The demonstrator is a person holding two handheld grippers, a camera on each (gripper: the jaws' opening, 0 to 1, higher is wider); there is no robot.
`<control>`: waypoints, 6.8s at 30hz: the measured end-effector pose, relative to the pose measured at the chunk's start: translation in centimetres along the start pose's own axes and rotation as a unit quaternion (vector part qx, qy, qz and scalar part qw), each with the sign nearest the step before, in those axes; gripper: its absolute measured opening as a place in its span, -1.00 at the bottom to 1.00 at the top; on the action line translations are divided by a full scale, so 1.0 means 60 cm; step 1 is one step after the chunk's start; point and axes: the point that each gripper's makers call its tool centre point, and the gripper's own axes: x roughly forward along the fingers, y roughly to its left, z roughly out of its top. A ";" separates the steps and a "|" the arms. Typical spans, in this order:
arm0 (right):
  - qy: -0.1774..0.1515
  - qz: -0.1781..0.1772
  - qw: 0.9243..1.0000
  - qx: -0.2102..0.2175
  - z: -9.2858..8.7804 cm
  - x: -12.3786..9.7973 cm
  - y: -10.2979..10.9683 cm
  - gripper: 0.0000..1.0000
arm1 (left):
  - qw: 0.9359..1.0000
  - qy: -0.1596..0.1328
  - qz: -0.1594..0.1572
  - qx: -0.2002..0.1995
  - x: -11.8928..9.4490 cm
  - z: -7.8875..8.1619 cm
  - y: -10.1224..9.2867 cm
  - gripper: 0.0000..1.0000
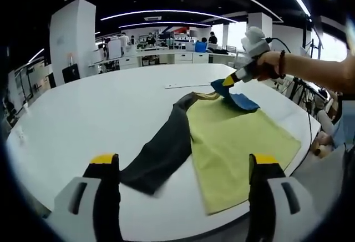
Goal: Fold the garment on the visible template until the final outline fits inside the template.
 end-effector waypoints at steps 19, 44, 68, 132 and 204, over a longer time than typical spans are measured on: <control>0.021 0.028 0.998 -0.047 -0.057 0.021 0.054 -0.99 | 1.000 0.005 0.004 -0.003 -0.008 -0.009 -0.001 0.86; 0.036 0.060 0.992 -0.110 -0.132 0.070 0.095 -0.88 | 1.000 0.000 -0.001 -0.003 -0.013 -0.005 -0.006 0.87; 0.007 0.055 0.998 0.014 -0.120 0.034 0.064 -0.76 | 1.000 0.006 0.001 0.004 -0.018 -0.010 -0.007 0.85; -0.004 -0.136 0.984 0.112 -0.237 -0.075 -0.237 -0.56 | 1.000 0.010 0.024 0.008 -0.015 -0.004 0.004 0.90; 0.054 -0.123 0.985 0.106 -0.285 -0.115 -0.279 -0.96 | 0.997 0.062 0.054 -0.005 -0.018 -0.047 0.041 0.71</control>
